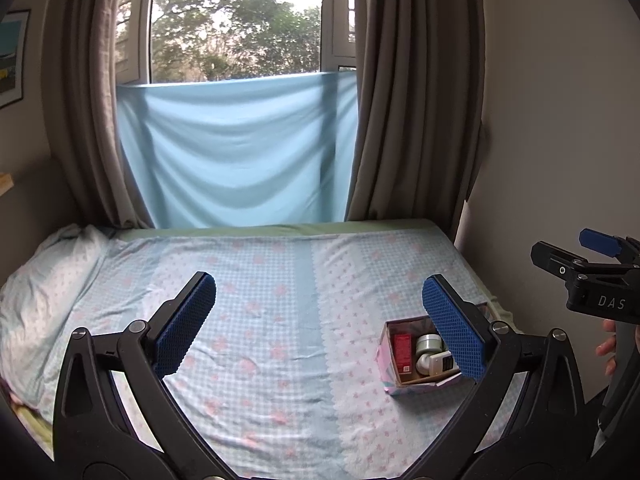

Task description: Organize rigid objects

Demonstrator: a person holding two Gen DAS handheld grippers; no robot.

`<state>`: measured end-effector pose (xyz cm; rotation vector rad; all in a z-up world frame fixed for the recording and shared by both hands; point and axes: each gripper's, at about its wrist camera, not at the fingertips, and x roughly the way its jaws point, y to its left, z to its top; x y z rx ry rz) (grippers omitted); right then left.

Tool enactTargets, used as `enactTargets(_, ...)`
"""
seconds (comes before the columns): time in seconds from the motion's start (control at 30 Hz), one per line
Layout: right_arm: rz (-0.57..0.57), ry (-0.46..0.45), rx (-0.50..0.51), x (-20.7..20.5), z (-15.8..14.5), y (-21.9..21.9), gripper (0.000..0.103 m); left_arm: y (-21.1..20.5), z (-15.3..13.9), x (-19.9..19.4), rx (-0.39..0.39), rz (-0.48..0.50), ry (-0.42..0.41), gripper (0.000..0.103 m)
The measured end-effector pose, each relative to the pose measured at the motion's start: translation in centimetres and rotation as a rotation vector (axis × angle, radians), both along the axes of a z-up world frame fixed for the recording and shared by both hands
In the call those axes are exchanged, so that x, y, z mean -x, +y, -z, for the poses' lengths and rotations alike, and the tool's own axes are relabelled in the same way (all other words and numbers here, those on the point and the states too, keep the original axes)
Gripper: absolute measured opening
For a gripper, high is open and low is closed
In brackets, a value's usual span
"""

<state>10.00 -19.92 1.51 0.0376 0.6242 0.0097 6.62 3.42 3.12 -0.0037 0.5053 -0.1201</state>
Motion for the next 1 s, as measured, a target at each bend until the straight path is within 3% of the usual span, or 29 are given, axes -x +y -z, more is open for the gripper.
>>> enactTargets(1.0,0.011,-0.006,-0.004,-1.2,-0.2,-0.5,0.103,-0.7,0.1,-1.5,-0.004,-0.007,0.003,0.103)
